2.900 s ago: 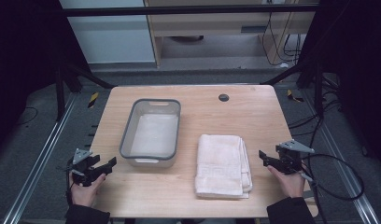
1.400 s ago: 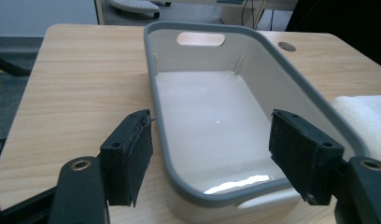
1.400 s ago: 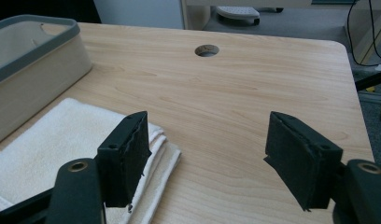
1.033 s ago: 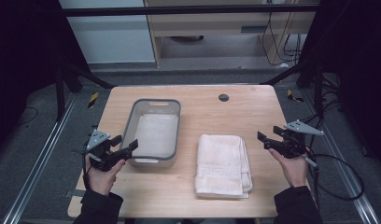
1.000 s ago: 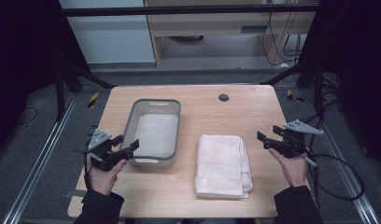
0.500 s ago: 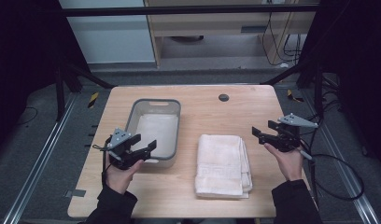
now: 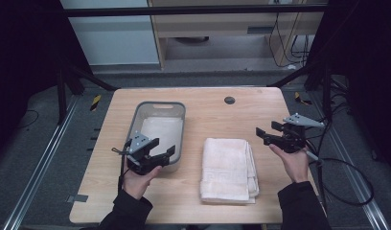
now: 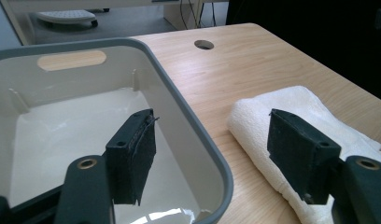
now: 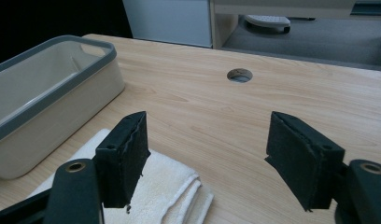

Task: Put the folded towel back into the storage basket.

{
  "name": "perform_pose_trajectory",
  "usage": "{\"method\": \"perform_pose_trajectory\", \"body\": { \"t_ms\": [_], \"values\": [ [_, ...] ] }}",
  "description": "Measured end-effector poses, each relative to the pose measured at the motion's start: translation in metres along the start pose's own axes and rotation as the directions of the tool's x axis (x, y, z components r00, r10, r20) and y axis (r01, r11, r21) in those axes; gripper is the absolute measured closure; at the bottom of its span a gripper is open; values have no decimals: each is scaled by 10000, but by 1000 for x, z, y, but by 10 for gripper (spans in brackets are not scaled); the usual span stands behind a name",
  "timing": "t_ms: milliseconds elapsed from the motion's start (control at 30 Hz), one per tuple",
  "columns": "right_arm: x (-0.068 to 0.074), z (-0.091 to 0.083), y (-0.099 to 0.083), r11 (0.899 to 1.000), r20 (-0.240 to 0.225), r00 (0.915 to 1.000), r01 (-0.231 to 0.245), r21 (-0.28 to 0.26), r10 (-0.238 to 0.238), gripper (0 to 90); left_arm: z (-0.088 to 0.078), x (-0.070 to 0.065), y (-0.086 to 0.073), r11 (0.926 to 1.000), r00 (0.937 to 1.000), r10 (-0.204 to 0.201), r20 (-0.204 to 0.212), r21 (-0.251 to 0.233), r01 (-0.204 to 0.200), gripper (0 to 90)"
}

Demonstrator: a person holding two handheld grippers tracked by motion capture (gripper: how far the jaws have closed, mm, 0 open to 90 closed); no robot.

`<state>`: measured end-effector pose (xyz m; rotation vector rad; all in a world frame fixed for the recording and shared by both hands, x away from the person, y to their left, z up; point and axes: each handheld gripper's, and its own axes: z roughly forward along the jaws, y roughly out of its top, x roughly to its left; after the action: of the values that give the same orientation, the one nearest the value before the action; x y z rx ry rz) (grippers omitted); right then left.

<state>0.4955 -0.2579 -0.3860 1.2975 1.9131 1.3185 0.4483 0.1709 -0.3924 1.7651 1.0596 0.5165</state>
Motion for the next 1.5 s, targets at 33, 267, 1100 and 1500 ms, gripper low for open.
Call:
{"method": "perform_pose_trajectory", "body": {
  "t_ms": [33,267,1100,1500],
  "values": [
    [0,1,1,10000,-66,10000,-29,-2,29,305,3,-4,0,9999,9999,124,36,59,-124,317],
    [2,7,0,9999,-251,9997,10,144,-6,318,11,-14,-2,9995,9995,270,191,147,-273,318],
    [12,30,-11,9969,-799,9967,202,764,-141,310,43,-68,-18,9871,9872,1204,1044,928,-1302,327],
    [9,36,-26,9943,-840,9965,76,1063,14,292,55,-79,-38,9764,9829,1328,1277,1534,-1519,327]
  ]
}}
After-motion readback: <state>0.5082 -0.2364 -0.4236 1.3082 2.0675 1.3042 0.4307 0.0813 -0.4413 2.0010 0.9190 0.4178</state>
